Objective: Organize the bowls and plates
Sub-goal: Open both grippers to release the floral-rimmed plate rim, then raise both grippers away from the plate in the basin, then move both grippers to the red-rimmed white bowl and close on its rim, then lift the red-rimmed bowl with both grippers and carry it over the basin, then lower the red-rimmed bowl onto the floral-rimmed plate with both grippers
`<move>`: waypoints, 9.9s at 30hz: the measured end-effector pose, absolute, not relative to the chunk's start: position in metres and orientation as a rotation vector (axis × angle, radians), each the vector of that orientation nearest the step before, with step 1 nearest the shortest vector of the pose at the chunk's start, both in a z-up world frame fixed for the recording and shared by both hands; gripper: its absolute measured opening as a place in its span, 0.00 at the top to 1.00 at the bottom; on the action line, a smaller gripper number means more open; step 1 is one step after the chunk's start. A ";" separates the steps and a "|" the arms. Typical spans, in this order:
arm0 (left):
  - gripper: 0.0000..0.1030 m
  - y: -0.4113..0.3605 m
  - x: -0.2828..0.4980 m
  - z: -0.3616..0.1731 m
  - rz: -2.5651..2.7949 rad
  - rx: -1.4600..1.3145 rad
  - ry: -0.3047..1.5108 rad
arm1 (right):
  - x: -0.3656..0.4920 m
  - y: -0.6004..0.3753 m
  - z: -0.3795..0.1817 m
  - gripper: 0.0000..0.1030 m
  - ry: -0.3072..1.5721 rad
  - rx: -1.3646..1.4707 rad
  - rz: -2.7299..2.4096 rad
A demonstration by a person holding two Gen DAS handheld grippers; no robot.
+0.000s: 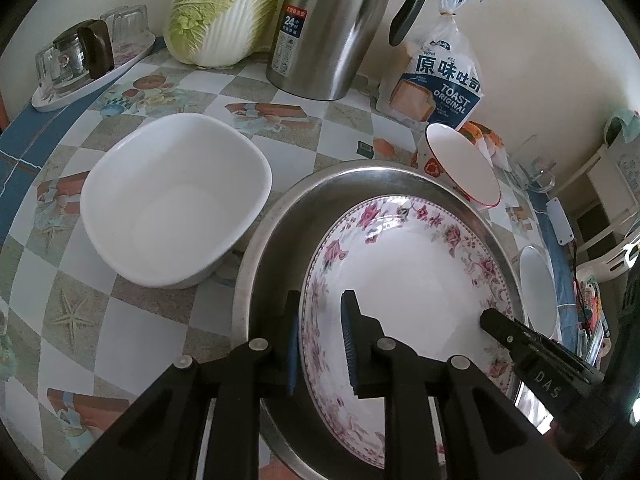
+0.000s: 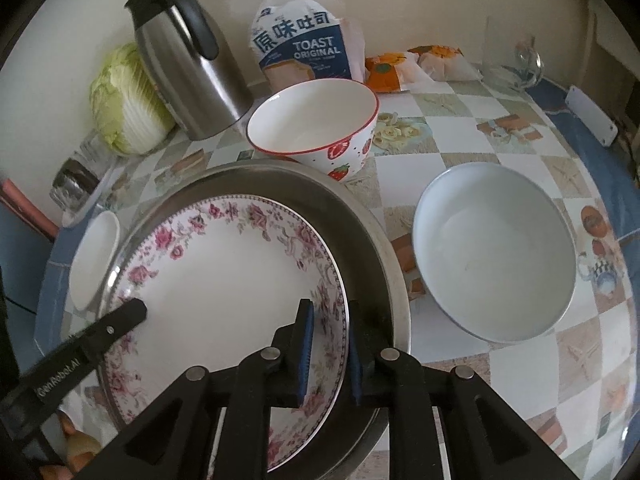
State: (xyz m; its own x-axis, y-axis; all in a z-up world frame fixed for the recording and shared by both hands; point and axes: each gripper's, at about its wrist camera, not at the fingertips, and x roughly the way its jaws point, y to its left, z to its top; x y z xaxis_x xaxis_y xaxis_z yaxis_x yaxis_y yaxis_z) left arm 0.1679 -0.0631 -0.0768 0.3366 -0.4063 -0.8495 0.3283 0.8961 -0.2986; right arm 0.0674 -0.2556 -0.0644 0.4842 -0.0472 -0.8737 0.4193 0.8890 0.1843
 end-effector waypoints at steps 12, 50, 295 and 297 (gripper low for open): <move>0.76 -0.062 0.166 -0.070 -0.480 -0.076 1.112 | 0.070 -0.249 -0.062 0.81 1.042 0.340 -0.313; 0.18 -0.034 0.161 -0.022 -0.284 -0.021 1.068 | 0.054 -0.238 0.020 0.18 0.964 0.236 -0.310; 0.83 -0.074 0.158 -0.064 -0.554 -0.171 1.299 | 0.074 -0.235 -0.036 0.81 1.054 0.489 -0.122; 0.83 -0.074 0.159 -0.064 -0.554 -0.172 1.299 | 0.074 -0.236 -0.037 0.80 1.054 0.494 -0.121</move>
